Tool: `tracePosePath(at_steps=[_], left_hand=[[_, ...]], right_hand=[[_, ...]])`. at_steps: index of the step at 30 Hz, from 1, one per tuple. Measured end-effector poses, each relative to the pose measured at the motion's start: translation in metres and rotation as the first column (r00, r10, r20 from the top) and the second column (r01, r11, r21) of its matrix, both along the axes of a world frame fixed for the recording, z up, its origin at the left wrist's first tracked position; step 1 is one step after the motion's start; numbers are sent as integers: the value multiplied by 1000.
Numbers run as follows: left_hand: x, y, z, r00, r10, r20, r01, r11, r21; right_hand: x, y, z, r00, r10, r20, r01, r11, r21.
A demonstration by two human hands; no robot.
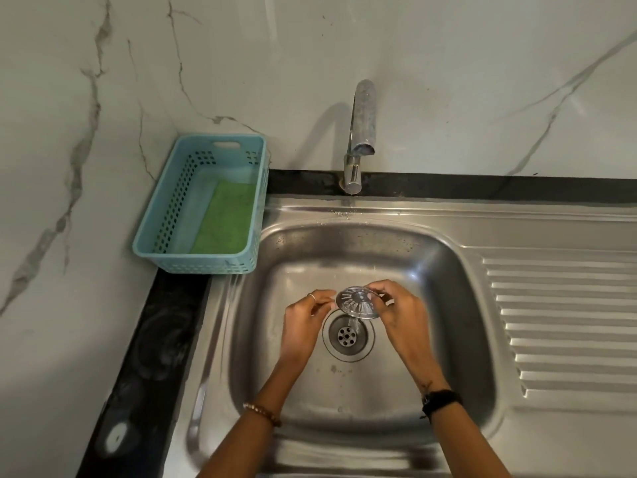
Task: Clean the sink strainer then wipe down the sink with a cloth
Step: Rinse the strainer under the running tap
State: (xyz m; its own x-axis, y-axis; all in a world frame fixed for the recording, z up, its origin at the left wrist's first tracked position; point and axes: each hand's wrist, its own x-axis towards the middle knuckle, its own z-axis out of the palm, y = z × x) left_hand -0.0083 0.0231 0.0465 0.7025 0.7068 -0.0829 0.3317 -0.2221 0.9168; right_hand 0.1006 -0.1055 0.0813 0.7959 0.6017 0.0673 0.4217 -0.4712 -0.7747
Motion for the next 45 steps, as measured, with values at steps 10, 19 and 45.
tracePosePath(at_steps=[10, 19, 45], left_hand=[[-9, -13, 20, 988, -31, 154, 18, 996, 84], [-15, -22, 21, 982, 7, 191, -20, 998, 64], [34, -15, -91, 777, -67, -626, 29, 997, -70]], right_hand=[[-16, -23, 17, 982, -37, 183, 15, 993, 120], [-21, -24, 10, 982, -35, 187, -6, 976, 215], [2, 11, -126, 978, -71, -195, -36, 867, -497]])
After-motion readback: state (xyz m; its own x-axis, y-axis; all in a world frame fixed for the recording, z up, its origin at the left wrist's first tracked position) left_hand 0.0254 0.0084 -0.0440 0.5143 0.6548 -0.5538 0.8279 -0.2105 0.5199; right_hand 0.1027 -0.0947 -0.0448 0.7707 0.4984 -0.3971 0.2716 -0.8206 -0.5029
